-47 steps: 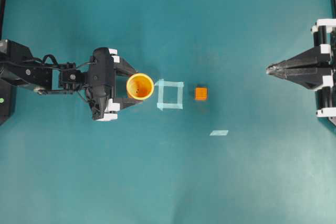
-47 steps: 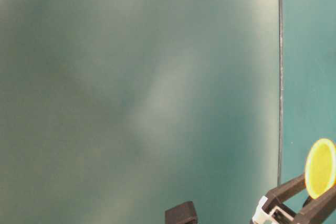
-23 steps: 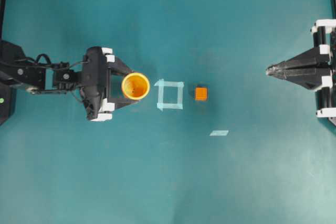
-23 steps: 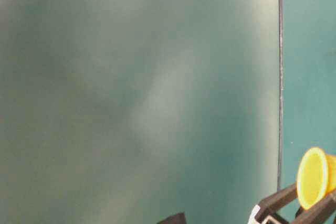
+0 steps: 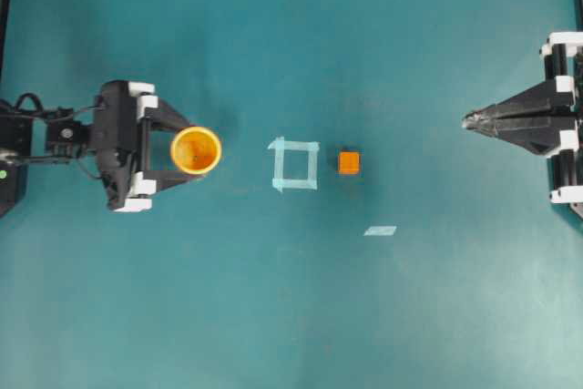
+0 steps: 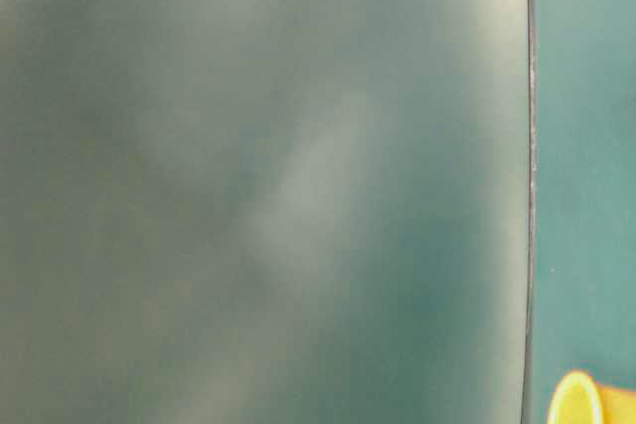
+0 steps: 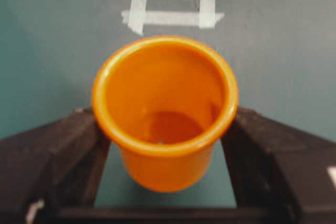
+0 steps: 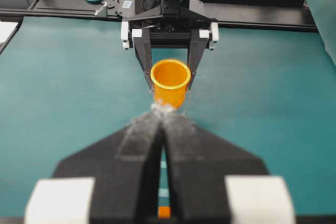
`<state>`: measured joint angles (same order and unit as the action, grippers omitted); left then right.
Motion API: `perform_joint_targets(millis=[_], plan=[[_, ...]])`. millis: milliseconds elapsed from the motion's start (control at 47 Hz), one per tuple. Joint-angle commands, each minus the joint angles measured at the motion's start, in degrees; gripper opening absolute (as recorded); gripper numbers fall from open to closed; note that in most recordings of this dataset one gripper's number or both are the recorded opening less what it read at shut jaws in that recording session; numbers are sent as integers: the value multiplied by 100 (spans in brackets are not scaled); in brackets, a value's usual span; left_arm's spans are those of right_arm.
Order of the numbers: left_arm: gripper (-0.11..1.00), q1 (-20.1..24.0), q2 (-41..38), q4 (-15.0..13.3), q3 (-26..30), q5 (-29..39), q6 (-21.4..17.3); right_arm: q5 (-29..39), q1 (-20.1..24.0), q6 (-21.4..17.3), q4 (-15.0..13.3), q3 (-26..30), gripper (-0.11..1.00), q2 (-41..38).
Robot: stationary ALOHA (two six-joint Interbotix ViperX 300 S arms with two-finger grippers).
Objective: Move the cup to the left with left arm.
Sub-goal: 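Drag the held orange cup leftward to the table's left edge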
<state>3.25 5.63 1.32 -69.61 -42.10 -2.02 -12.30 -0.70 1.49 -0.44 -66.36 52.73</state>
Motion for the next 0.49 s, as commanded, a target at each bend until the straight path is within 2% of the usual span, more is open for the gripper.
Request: perform_joint_targets(millis=[0, 468], plan=[[63, -18, 264, 9, -97, -53, 26, -26, -9, -18, 0, 193, -1, -18], [63, -220, 1301, 9, -835, 439, 62, -18, -9, -53, 18, 229, -1, 9]])
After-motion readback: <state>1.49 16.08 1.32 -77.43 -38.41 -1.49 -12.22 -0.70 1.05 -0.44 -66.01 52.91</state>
